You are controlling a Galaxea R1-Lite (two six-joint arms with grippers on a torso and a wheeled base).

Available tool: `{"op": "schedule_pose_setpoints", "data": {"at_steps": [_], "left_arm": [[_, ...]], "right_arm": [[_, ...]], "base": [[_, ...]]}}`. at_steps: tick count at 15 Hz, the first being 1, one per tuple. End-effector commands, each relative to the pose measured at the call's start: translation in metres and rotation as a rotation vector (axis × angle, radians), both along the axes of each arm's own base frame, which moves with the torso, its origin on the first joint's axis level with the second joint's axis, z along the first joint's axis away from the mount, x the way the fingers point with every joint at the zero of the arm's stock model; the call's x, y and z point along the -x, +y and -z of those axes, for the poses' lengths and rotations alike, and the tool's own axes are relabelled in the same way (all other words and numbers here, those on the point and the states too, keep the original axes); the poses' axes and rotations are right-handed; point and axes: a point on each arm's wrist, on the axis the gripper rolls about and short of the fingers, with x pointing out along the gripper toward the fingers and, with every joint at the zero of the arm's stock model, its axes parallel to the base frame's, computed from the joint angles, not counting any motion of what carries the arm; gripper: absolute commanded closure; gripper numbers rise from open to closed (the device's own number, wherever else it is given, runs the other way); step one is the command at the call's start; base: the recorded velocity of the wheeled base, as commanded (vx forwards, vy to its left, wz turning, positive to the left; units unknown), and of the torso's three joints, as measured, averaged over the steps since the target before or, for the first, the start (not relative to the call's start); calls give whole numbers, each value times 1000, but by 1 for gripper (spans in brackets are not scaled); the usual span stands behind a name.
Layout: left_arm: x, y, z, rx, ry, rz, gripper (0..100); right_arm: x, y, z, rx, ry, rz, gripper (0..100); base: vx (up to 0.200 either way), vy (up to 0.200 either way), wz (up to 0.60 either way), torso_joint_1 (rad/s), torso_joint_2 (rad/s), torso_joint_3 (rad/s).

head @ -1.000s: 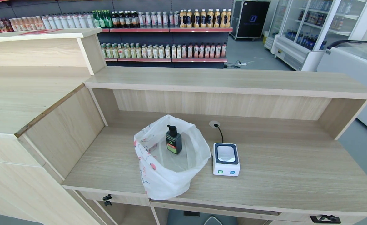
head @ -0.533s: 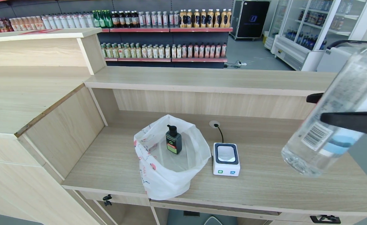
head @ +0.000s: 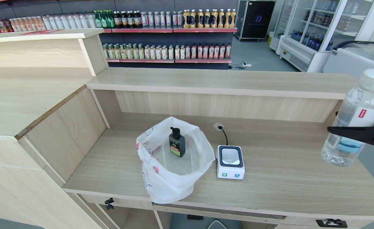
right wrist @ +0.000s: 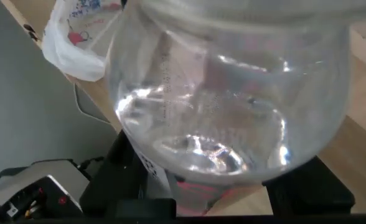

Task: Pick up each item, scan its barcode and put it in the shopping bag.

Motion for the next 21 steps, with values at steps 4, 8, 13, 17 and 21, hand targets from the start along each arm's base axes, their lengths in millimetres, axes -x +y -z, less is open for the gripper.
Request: {"op": "schedule_pose_setpoints", "data": {"at_steps": [4,8,13,17,21], "left_arm": [[0,0,0,0,-1,-1,0],[0,0,0,0,-1,-1,0],[0,0,0,0,-1,-1,0],[0,0,0,0,-1,-1,0],[0,0,0,0,-1,-1,0]], "right_arm": [[19,-33,16,0,64,150,100],[25,-39,14,2,76,202,100],[-1,-27,16,117,11,187,100],[-41,-43,42,367,-158,-86,100],[-78,-53,65,496,-353,-362,100]], "base": [[0,0,0,0,0,0],[0,0,300,1,1,1],[0,0,600,5,3,4],[0,0,0,0,0,0],[0,0,0,0,0,0]]}}
